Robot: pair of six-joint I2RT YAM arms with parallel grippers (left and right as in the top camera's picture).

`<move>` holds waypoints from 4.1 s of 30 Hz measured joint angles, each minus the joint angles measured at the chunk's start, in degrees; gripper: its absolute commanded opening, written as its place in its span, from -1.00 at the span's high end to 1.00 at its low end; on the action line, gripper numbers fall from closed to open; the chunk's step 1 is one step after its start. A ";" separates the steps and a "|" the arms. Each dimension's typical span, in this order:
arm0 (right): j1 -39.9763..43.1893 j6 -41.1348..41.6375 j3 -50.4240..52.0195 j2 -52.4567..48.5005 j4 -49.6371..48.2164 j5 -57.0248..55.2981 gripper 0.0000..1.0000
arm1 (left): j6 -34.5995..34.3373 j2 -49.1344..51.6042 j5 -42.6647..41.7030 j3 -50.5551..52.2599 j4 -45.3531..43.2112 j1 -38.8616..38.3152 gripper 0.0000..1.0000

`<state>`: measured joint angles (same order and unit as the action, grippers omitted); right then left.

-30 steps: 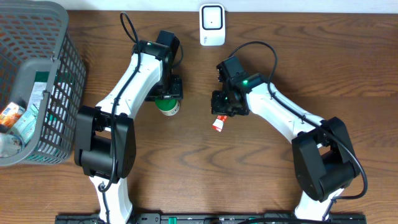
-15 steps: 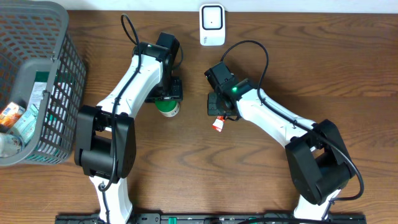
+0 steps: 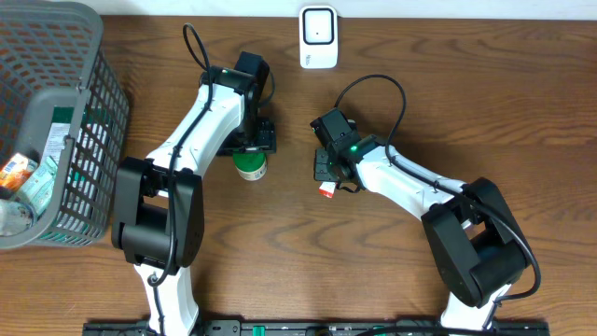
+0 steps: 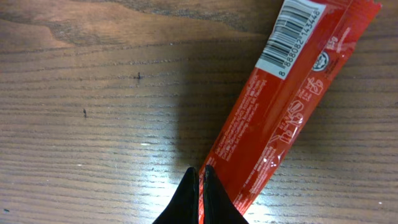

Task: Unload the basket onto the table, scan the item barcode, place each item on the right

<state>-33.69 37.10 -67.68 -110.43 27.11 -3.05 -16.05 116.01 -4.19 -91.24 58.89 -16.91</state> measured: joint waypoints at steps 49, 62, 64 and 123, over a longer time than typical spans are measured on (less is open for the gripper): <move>14.80 -18.71 0.37 20.55 12.52 19.89 0.71 | 0.00 -13.03 8.74 -1.68 1.51 4.52 0.39; 8.92 -18.71 0.37 12.68 12.76 20.31 0.78 | -0.74 -2.69 11.08 -1.03 1.29 4.55 0.49; 8.92 -18.73 0.37 11.76 12.76 19.74 0.82 | -0.63 -1.38 9.05 -1.01 1.51 4.52 0.50; 4.85 -13.42 0.55 10.14 -4.96 33.09 0.98 | 1.27 -14.38 -7.48 1.51 0.74 7.34 0.80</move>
<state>-28.84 23.68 -67.13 -100.29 22.15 30.04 -14.79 101.62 -11.66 -89.73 59.64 -9.56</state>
